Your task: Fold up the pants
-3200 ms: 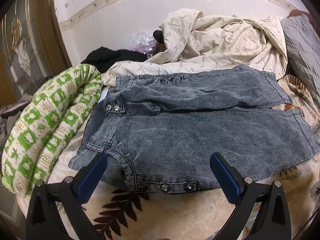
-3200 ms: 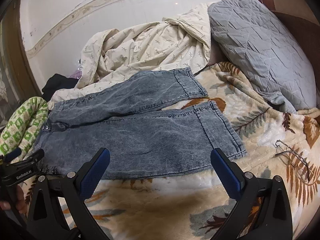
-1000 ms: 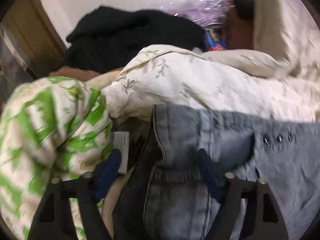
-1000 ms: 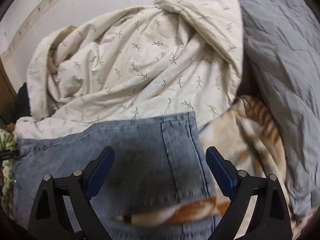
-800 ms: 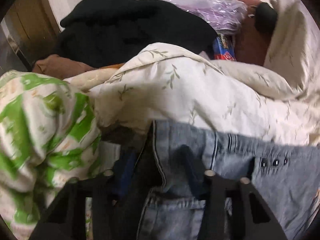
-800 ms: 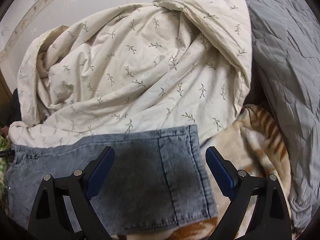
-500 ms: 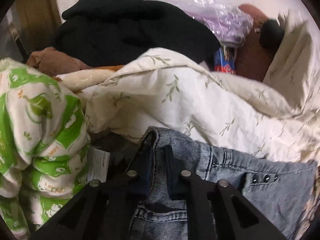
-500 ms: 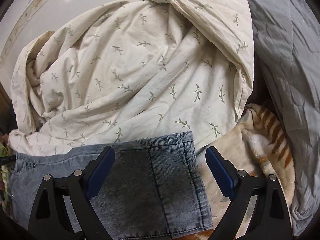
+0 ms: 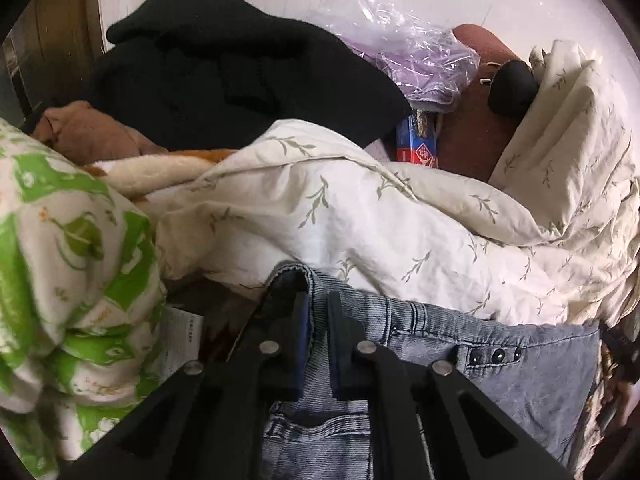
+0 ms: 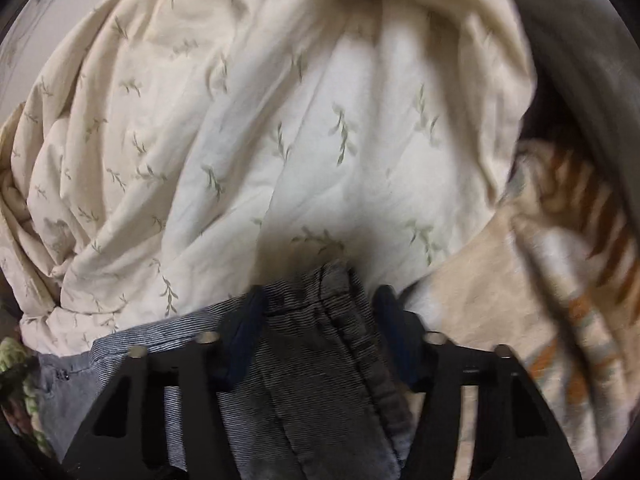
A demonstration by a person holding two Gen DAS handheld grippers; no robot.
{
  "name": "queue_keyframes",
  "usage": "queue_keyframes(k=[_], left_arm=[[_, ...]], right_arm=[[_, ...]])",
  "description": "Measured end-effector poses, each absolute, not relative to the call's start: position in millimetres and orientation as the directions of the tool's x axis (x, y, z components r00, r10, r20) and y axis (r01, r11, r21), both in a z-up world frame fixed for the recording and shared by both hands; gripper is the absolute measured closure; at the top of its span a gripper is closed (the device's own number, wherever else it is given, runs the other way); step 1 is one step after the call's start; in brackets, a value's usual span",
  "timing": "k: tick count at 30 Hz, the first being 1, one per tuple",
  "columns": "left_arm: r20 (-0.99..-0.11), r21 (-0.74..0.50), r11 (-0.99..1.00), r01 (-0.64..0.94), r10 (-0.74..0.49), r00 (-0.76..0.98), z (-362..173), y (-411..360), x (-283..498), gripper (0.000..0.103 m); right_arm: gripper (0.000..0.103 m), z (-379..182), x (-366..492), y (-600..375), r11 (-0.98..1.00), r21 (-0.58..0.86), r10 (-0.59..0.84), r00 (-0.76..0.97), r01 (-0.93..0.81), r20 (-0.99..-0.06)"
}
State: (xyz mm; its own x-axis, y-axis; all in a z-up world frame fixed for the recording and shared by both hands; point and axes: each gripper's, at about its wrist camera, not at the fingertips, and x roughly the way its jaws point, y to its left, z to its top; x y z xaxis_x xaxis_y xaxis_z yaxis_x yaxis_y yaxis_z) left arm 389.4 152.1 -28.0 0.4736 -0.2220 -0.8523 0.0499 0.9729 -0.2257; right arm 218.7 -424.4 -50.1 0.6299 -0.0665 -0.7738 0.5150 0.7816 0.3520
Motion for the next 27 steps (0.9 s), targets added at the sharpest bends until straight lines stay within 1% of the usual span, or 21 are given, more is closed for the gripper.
queue_keyframes(k=[1, 2, 5, 7, 12, 15, 18, 21, 23, 27], left_arm=[[-0.845, -0.239, 0.97, 0.052, -0.234, 0.48, -33.8, 152.9, 392.6, 0.094], [-0.844, -0.243, 0.969, 0.051, -0.238, 0.481, -32.8, 155.2, 391.8, 0.094], [-0.832, -0.272, 0.961, 0.049, -0.261, 0.49, -25.2, 165.1, 388.0, 0.094], [-0.81, -0.309, 0.95, 0.054, -0.292, 0.509, -13.8, 175.8, 379.9, 0.095], [-0.778, -0.337, 0.937, 0.095, -0.334, 0.531, 17.5, 185.0, 351.4, 0.095], [-0.739, -0.378, 0.917, 0.13, -0.384, 0.553, 40.4, 187.5, 323.1, 0.095], [-0.718, -0.374, 0.913, 0.163, -0.396, 0.572, 59.8, 188.6, 291.6, 0.095], [-0.69, -0.38, 0.904, 0.195, -0.417, 0.592, 78.3, 197.9, 253.6, 0.096], [-0.672, -0.382, 0.901, 0.207, -0.424, 0.607, 86.9, 203.7, 230.8, 0.1], [-0.628, -0.376, 0.899, 0.226, -0.426, 0.651, 97.6, 229.3, 165.9, 0.1]], right_arm=[[0.065, -51.7, 220.6, -422.4, 0.79, 0.334, -0.072, 0.62, 0.514, -0.781], [0.075, -50.2, 220.1, -420.6, 0.8, 0.323, -0.084, 0.627, 0.505, -0.774], [0.084, -39.8, 210.3, -418.4, 0.806, 0.349, -0.083, 0.675, 0.479, -0.733], [0.086, -29.5, 197.1, -415.2, 0.799, 0.375, -0.081, 0.702, 0.471, -0.708], [0.087, 5.5, 160.4, -402.2, 0.798, 0.427, -0.067, 0.767, 0.425, -0.638], [0.087, 23.4, 132.4, -399.4, 0.805, 0.438, -0.057, 0.787, 0.4, -0.614], [0.087, 38.6, 97.6, -392.9, 0.799, 0.472, -0.037, 0.814, 0.373, -0.58], [0.087, 43.6, 71.3, -383.7, 0.8, 0.482, -0.04, 0.832, 0.358, -0.553], [0.087, 44.5, 51.0, -372.3, 0.798, 0.489, -0.041, 0.84, 0.353, -0.54], [0.087, 42.0, 2.6, -355.2, 0.801, 0.497, -0.026, 0.849, 0.333, -0.527]])
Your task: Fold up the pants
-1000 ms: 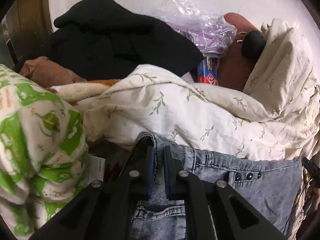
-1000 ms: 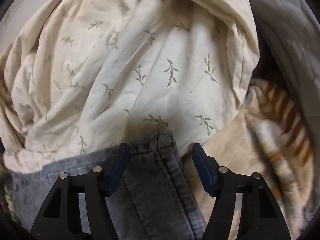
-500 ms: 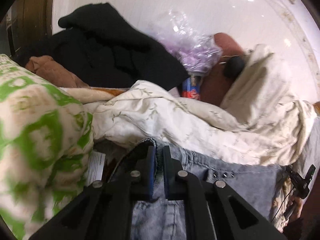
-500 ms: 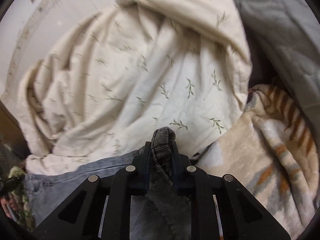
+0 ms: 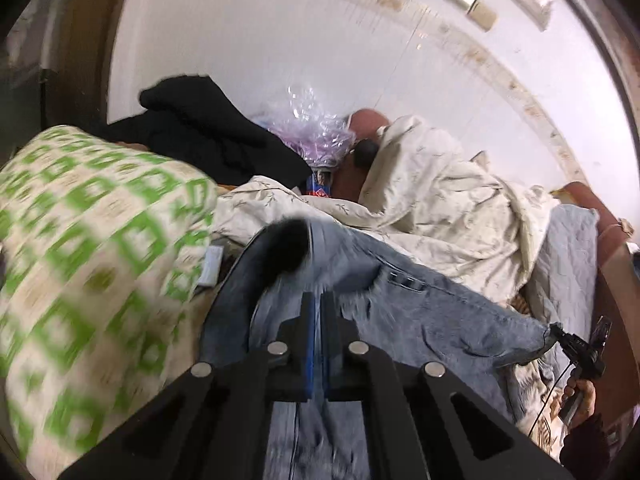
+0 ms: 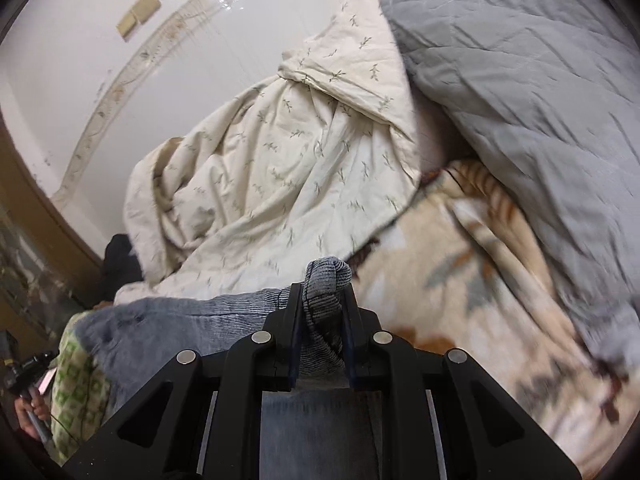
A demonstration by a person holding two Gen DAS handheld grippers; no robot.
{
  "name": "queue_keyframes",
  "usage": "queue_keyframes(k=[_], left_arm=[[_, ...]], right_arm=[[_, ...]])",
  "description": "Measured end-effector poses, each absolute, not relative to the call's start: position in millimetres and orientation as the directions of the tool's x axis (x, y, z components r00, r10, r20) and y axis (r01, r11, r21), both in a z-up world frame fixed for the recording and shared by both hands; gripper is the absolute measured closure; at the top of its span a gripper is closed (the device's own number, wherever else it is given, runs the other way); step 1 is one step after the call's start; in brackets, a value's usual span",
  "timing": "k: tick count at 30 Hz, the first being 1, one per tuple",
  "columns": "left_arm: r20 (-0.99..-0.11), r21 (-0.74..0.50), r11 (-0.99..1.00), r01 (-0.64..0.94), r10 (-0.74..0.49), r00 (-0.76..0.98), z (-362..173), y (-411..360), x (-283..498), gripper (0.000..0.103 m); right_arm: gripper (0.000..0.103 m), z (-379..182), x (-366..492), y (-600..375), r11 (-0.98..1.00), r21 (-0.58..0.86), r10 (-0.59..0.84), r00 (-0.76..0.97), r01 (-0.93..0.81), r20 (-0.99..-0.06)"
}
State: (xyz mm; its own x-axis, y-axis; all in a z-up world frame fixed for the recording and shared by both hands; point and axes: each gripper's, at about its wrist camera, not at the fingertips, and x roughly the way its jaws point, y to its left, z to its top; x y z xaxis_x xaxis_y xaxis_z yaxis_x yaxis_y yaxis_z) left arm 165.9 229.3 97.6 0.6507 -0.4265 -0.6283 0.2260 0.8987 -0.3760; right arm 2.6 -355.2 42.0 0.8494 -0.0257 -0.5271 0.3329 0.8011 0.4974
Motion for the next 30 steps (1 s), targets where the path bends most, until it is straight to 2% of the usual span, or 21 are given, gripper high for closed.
queue_keyframes(k=[3, 8, 14, 15, 17, 18, 19, 25, 30], left_arm=[[-0.64, -0.373, 0.905, 0.203, -0.409, 0.65, 82.6, 250.3, 124.7, 0.1], [-0.708, -0.365, 0.917, 0.164, -0.387, 0.591, 48.9, 262.7, 93.3, 0.1], [-0.735, -0.33, 0.935, 0.127, -0.339, 0.588, 65.0, 238.2, 135.5, 0.098], [-0.735, -0.32, 0.939, 0.123, -0.328, 0.594, 68.7, 232.6, 147.4, 0.094], [-0.749, -0.293, 0.95, 0.11, -0.3, 0.59, 71.3, 214.5, 180.0, 0.074], [-0.754, -0.277, 0.956, 0.093, -0.277, 0.596, 70.3, 206.2, 195.2, 0.057], [-0.76, -0.265, 0.962, 0.068, -0.252, 0.599, 66.3, 196.0, 215.2, 0.046], [-0.832, -0.276, 0.961, -0.019, -0.229, 0.506, 13.0, 153.7, 312.1, 0.046], [-0.87, -0.248, 0.968, -0.043, -0.203, 0.449, -25.2, 129.6, 355.0, 0.048]], right_arm=[[0.087, 23.4, -28.9, -339.1, 0.812, 0.486, 0.0, 0.832, 0.324, -0.555], [0.087, -11.8, -61.3, -303.8, 0.854, 0.432, 0.045, 0.786, 0.291, -0.617], [0.087, -31.9, -78.4, -284.3, 0.842, 0.455, 0.048, 0.799, 0.29, -0.599], [0.087, -37.7, -78.0, -284.0, 0.833, 0.467, 0.05, 0.801, 0.296, -0.597], [0.087, -44.9, -75.4, -284.1, 0.832, 0.462, 0.047, 0.791, 0.307, -0.61], [0.087, -47.1, -74.1, -284.0, 0.832, 0.462, 0.05, 0.788, 0.307, -0.614], [0.087, -49.6, -72.7, -285.0, 0.829, 0.469, 0.056, 0.788, 0.306, -0.613], [0.087, -57.8, -62.6, -289.2, 0.82, 0.486, 0.077, 0.783, 0.302, -0.617], [0.087, -63.8, -48.4, -293.0, 0.816, 0.494, 0.087, 0.78, 0.301, -0.62]])
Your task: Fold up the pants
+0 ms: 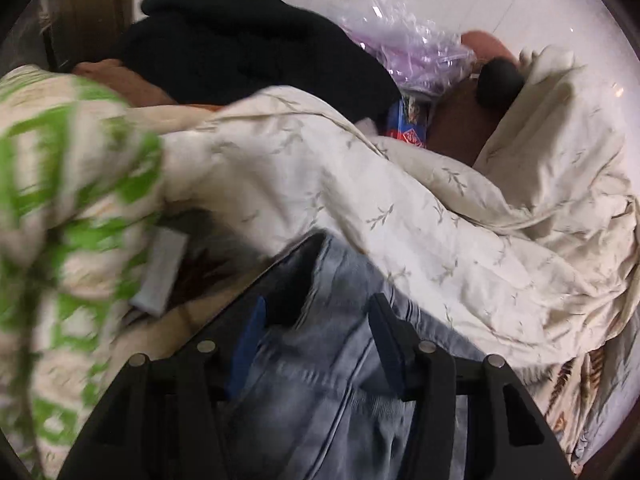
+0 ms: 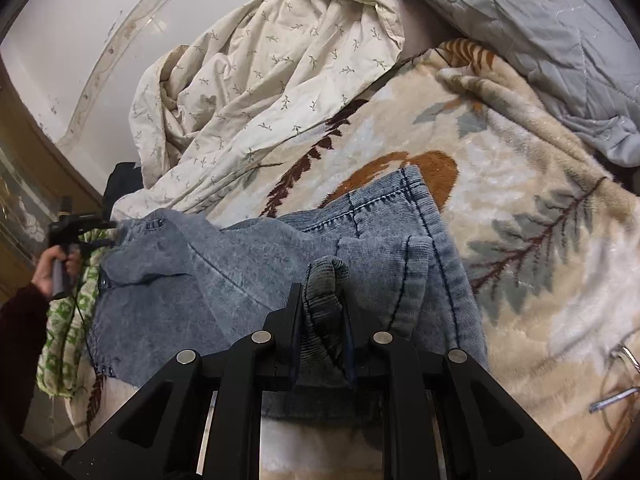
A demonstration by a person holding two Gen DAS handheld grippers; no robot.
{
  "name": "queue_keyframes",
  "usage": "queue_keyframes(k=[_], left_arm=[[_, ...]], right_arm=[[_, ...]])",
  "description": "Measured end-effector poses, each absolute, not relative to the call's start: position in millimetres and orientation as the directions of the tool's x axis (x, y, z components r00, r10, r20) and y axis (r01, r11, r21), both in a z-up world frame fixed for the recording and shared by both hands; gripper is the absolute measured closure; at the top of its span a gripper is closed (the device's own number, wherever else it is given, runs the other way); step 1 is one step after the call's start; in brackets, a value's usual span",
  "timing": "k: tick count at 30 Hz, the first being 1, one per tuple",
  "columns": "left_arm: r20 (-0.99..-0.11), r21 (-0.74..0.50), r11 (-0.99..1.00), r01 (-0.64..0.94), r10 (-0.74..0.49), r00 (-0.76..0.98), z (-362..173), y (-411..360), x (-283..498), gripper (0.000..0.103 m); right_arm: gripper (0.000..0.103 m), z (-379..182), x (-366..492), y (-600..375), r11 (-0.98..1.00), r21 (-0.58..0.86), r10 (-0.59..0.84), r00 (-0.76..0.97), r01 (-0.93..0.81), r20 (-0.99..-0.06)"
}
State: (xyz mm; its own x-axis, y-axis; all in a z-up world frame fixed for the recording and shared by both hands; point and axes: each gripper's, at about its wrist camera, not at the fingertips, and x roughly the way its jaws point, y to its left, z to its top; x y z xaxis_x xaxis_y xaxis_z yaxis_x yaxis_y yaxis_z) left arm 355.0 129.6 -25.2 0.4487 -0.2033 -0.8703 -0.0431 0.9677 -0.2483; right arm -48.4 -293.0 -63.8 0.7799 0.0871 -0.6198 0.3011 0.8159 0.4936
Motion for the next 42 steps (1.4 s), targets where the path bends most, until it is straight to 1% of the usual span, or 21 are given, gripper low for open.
queue_keyframes(k=[1, 2, 3, 4, 5, 6, 11, 16, 21, 24, 27, 29, 30, 31, 33, 36, 38, 39, 40, 41, 42], left_arm=[[-0.866, -0.247, 0.969, -0.022, -0.21, 0.453, -28.3, 124.2, 359.6, 0.051], [-0.864, -0.244, 0.97, -0.006, -0.214, 0.455, -30.8, 120.2, 362.7, 0.057], [-0.867, -0.243, 0.97, 0.002, -0.218, 0.448, -34.3, 117.2, 365.4, 0.078], [-0.878, -0.24, 0.971, 0.009, -0.221, 0.425, -40.7, 113.3, 368.6, 0.095], [-0.89, -0.224, 0.975, 0.012, -0.209, 0.406, -45.7, 110.8, 370.0, 0.097], [-0.895, -0.209, 0.978, 0.013, -0.197, 0.4, -49.1, 109.7, 369.7, 0.098], [-0.835, -0.317, 0.948, 0.043, -0.3, 0.461, -37.0, 122.9, 353.1, 0.099], [-0.738, -0.441, 0.894, 0.076, -0.41, 0.536, 6.0, 147.8, 330.9, 0.099], [-0.656, -0.527, 0.843, 0.11, -0.486, 0.578, 51.3, 169.7, 313.2, 0.099], [-0.583, -0.55, 0.818, 0.168, -0.52, 0.624, 81.2, 186.2, 287.7, 0.099], [-0.501, -0.58, 0.787, 0.211, -0.549, 0.669, 100.9, 203.8, 263.9, 0.099], [-0.445, -0.592, 0.769, 0.243, -0.562, 0.697, 105.1, 218.1, 234.0, 0.099], [-0.403, -0.602, 0.752, 0.268, -0.576, 0.711, 103.2, 226.9, 213.5, 0.099], [-0.393, -0.599, 0.751, 0.278, -0.578, 0.715, 100.2, 232.6, 199.0, 0.099], [-0.393, -0.607, 0.745, 0.278, -0.585, 0.709, 83.0, 244.8, 164.3, 0.099], [-0.462, -0.584, 0.774, 0.244, -0.565, 0.683, 46.4, 256.9, 118.6, 0.099], [-0.513, -0.573, 0.788, 0.225, -0.559, 0.651, 16.4, 266.6, 88.5, 0.099], [-0.545, -0.567, 0.797, 0.207, -0.551, 0.632, 5.2, 270.6, 78.2, 0.099], [-0.579, -0.564, 0.806, 0.182, -0.542, 0.609, -7.1, 275.6, 66.3, 0.099], [-0.591, -0.569, 0.804, 0.171, -0.545, 0.594, -13.4, 280.1, 57.1, 0.099], [-0.606, -0.572, 0.803, 0.166, -0.551, 0.574, -18.4, 284.0, 46.6, 0.099]], right_arm=[[0.087, -66.0, -45.2, -293.7, 0.814, 0.498, 0.094, 0.779, 0.298, -0.62], [0.087, -67.1, -42.4, -293.9, 0.824, 0.478, 0.083, 0.771, 0.303, -0.632], [0.087, -68.5, -39.6, -293.5, 0.827, 0.471, 0.079, 0.767, 0.306, -0.637], [0.087, -68.7, -38.5, -293.3, 0.829, 0.468, 0.077, 0.766, 0.307, -0.638], [0.087, -69.0, -37.7, -293.1, 0.829, 0.467, 0.076, 0.765, 0.307, -0.639], [0.087, -69.1, -37.4, -293.6, 0.829, 0.466, 0.074, 0.765, 0.309, -0.639], [0.087, -67.3, -39.6, -295.5, 0.825, 0.467, 0.061, 0.771, 0.319, -0.634], [0.087, -56.0, -42.8, -300.1, 0.826, 0.464, 0.027, 0.8, 0.32, -0.6], [0.087, -41.8, -27.7, -329.0, 0.774, 0.531, -0.002, 0.84, 0.344, -0.543], [0.087, -17.7, -12.2, -346.8, 0.759, 0.553, -0.045, 0.875, 0.343, -0.482], [0.087, 23.2, -1.1, -359.2, 0.75, 0.584, -0.099, 0.925, 0.311, -0.366], [0.087, 45.0, -4.4, -357.4, 0.777, 0.566, -0.124, 0.948, 0.276, -0.292], [0.087, 51.0, -6.5, -353.5, 0.801, 0.534, -0.134, 0.95, 0.271, -0.28], [0.087, 52.4, -8.5, -350.9, 0.817, 0.507, -0.137, 0.947, 0.274, -0.291], [0.087, 42.5, -16.4, -346.3, 0.83, 0.478, -0.118, 0.929, 0.286, -0.351], [0.086, 13.8, -46.1, -336.4, 0.84, 0.473, -0.034, 0.896, 0.265, -0.442], [0.082, -16.3, -60.8, -325.2, 0.858, 0.429, 0.046, 0.788, 0.283, -0.613], [0.076, -28.6, -66.7, -320.6, 0.862, 0.405, 0.059, 0.734, 0.304, -0.677], [0.073, -42.4, -75.7, -317.4, 0.861, 0.388, 0.076, 0.671, 0.329, -0.737], [0.073, -51.6, -86.2, -315.8, 0.854, 0.389, 0.096, 0.63, 0.346, -0.771], [0.073, -55.3, -97.6, -314.9, 0.845, 0.401, 0.109, 0.619, 0.354, -0.777]])
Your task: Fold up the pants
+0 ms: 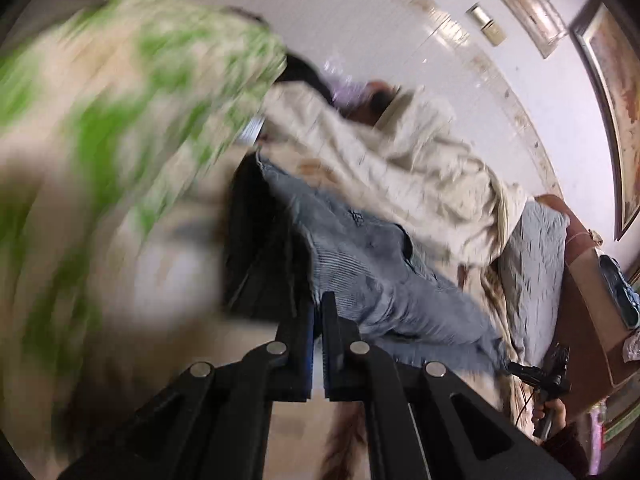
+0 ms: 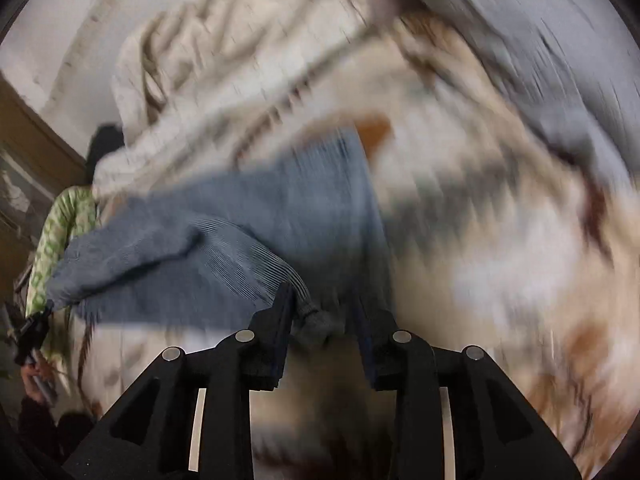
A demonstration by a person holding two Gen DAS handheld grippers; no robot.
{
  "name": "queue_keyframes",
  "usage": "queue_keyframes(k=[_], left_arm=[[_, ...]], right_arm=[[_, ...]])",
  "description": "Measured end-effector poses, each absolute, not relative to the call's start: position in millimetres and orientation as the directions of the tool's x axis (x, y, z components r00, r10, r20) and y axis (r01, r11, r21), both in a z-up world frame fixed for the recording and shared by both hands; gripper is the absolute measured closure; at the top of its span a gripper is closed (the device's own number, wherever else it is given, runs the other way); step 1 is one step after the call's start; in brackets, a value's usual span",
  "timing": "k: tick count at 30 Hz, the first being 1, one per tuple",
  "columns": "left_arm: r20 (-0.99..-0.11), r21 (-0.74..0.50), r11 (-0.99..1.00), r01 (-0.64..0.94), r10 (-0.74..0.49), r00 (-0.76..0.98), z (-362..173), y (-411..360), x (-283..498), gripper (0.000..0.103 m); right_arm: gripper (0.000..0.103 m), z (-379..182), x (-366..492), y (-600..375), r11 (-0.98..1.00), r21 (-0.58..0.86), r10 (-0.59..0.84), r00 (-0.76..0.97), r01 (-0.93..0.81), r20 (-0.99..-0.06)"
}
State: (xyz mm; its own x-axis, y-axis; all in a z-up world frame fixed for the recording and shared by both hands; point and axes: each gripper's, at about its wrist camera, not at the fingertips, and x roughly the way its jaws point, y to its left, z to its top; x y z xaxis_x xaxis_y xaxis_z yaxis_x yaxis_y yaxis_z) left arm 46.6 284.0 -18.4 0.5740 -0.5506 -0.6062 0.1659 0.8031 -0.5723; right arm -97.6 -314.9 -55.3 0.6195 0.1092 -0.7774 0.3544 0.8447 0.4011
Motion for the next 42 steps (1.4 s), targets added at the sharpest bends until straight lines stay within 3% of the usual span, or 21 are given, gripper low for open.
queue_keyframes(k=[5, 7, 9, 10, 13, 16, 22, 31, 33, 38, 42], left_arm=[[-0.645, -0.463, 0.856, 0.23, -0.504, 0.575, 8.3, 279.1, 16.3, 0.098], [-0.632, -0.434, 0.872, 0.226, -0.474, 0.613, 29.3, 279.8, 11.8, 0.098], [-0.615, -0.42, 0.885, 0.199, -0.439, 0.655, 44.8, 287.4, 7.7, 0.098], [-0.605, -0.423, 0.888, 0.181, -0.425, 0.674, 51.6, 290.6, 6.2, 0.098], [-0.575, -0.444, 0.871, 0.21, -0.457, 0.679, 66.9, 285.0, 5.1, 0.098], [-0.559, -0.452, 0.842, 0.294, -0.524, 0.643, 73.3, 246.5, 12.2, 0.098], [-0.563, -0.448, 0.776, 0.444, -0.63, 0.535, 41.5, 142.6, 31.7, 0.098], [-0.679, -0.509, 0.801, 0.316, -0.599, 0.425, -39.5, 140.8, 68.0, 0.098], [-0.699, -0.535, 0.799, 0.275, -0.601, 0.387, -51.9, 147.9, 71.6, 0.098], [-0.69, -0.577, 0.773, 0.264, -0.634, 0.35, -60.6, 153.4, 69.4, 0.098], [-0.68, -0.577, 0.767, 0.28, -0.642, 0.355, -58.3, 160.0, 62.2, 0.098]], right_arm=[[0.072, -31.9, -136.1, -317.9, 0.821, 0.444, 0.098, 0.678, 0.358, -0.728], [0.066, -17.2, -130.5, -317.2, 0.809, 0.469, 0.092, 0.711, 0.355, -0.697], [0.049, -6.5, -119.7, -310.0, 0.803, 0.495, 0.101, 0.743, 0.332, -0.662], [0.045, -2.2, -113.6, -302.6, 0.805, 0.506, 0.112, 0.757, 0.31, -0.643], [0.045, -3.1, -101.2, -285.7, 0.811, 0.502, 0.117, 0.758, 0.301, -0.642], [0.045, -16.8, -97.5, -295.4, 0.729, 0.589, 0.111, 0.789, 0.348, -0.604], [0.049, -16.5, -80.8, -338.1, 0.665, 0.639, 0.089, 0.809, 0.386, -0.581], [0.057, -58.0, -18.1, -385.7, 0.679, 0.576, 0.071, 0.741, 0.455, -0.668], [0.061, -63.6, -7.4, -383.3, 0.704, 0.549, 0.083, 0.716, 0.45, -0.693], [0.087, -65.5, 9.6, -362.3, 0.818, 0.359, 0.017, 0.605, 0.45, -0.796], [0.089, -54.7, 8.6, -360.5, 0.831, 0.317, -0.045, 0.624, 0.456, -0.78]])
